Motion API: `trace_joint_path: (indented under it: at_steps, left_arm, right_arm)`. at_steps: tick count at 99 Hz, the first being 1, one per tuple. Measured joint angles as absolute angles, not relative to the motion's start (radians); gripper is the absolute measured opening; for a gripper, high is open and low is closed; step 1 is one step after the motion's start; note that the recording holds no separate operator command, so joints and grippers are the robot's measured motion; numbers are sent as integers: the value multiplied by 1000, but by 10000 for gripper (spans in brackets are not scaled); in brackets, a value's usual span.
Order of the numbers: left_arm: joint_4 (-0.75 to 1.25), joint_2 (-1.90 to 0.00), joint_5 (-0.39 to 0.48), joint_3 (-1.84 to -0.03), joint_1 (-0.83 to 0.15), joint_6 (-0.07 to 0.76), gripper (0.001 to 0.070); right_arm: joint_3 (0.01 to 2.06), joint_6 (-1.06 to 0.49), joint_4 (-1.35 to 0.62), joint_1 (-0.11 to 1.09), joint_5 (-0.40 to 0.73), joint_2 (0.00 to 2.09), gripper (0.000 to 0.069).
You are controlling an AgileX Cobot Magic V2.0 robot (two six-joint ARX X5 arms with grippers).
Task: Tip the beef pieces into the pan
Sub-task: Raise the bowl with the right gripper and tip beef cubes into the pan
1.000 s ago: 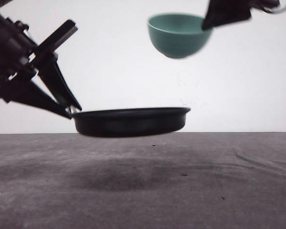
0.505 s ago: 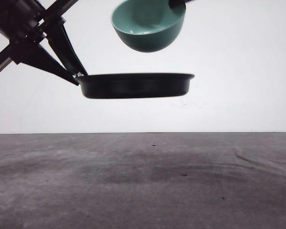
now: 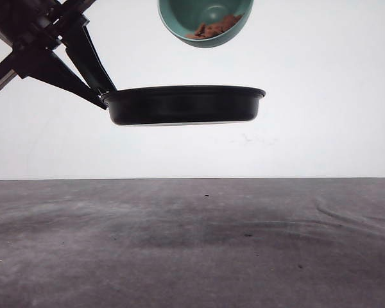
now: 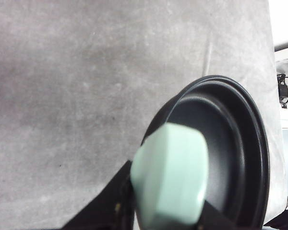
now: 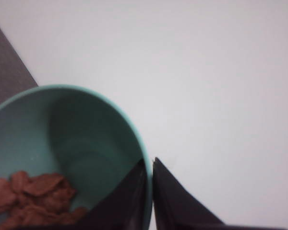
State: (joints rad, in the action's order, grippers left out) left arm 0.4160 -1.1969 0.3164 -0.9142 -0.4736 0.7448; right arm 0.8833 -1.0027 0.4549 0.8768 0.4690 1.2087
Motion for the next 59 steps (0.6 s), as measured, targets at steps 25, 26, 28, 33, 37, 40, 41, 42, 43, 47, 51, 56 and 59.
trace_joint_path:
  at_steps: [25,26,28,33,37,40,41,42,43,47,51,56,59]
  left_arm:
    - [416,-1197,319,-914,-474,749,45]
    - [416,-1197,319,-914,-474,749,45]
    - [416,-1197,319,-914,-474,749,45]
    - [416,-1197,319,-914,-474,749,45]
    - [416,-1197,319,-914,-474,749,45]
    - [416,-1197,319,-914,-474,749,45]
    - [416,-1197,319,-914,-474,749,45]
    - [416,-1197,319,-914,-474,749,45]
    - [416,-1197,319,-914,-474,749,45]
    - [416,-1197,319,-914,-474,749,45]
    - [416,-1197,319,-914,-474,749,45]
    - [416,-1197,319,-914,-474,749,45]
    - [416,-1197,319,-914,-474,749,45]
  right_arm:
    - [883,-1121,455,879,383,1209,13]
    - [883,-1126,455,879,377,1209,13]
    - [883,-1137,456,879,365,1209,13]
    - [883,-1166,456,883,339,1209,13]
    - [883,-1184,456,885,322,1209,13]
    - [883,-1196,457,889,316,1209,13]
    - [883,-1200,457,890,315,1209,13]
    - [883,-1202,457,891,314,1209,13]
    - [883,-1205,457,892,314,1209,13]
    - [883,-1217,457,898,314,1209,13]
    - [883,-1230,457,904,314,1209,13]
    - [883,-1250,457,910,314,1209,13]
    - [883,-1263,457,913,313,1209,13]
